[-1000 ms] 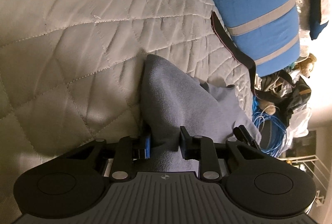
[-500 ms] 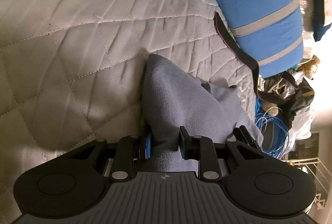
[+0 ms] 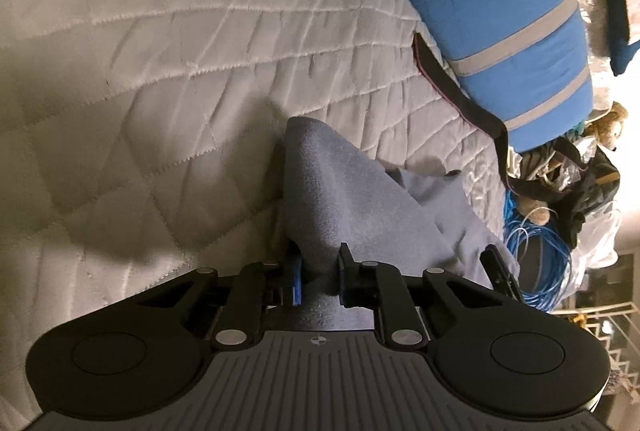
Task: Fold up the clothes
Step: 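Lift the grey blanket edge with the left tool and fold it over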
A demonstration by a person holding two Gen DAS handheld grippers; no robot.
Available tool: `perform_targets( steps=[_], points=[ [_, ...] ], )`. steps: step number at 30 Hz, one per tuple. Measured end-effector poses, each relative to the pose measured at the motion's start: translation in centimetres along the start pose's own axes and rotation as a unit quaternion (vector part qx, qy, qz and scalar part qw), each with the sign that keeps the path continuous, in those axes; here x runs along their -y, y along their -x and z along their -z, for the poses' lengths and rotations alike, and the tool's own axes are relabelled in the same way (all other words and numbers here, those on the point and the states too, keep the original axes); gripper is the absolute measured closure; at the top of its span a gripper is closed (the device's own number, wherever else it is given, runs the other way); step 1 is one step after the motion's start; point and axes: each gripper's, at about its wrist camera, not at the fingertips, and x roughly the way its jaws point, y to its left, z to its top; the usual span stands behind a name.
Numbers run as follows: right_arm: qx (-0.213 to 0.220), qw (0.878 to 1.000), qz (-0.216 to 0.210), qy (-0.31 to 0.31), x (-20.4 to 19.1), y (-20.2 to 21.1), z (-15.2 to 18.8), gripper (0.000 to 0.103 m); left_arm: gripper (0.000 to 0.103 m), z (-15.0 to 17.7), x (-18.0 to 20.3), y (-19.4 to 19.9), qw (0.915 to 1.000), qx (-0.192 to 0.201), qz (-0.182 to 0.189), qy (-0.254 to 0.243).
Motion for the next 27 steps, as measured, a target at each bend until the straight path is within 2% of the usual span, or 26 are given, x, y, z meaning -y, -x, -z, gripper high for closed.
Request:
perform_targets(
  steps=[9,17,21,27],
  points=[
    [0.021,0.999,-0.016,-0.020,1.0,1.3,-0.4,0.022,0.091,-0.3,2.0,3.3,0.9986,0.031,-0.029,-0.031],
    [0.023,0.999,-0.031,-0.012,0.8,1.6,-0.4,0.020,0.092,-1.5,1.8,9.3,0.9929,0.058,-0.094,-0.044],
    [0.023,0.999,-0.046,0.002,0.2,1.8,-0.3,0.020,0.092,-2.1,1.4,12.8,0.9850,0.066,-0.149,-0.056],
    [0.020,0.995,-0.089,0.044,-1.6,2.5,0.1,0.020,0.092,-2.9,2.4,17.7,0.9631,0.085,-0.246,-0.070]
  ],
)
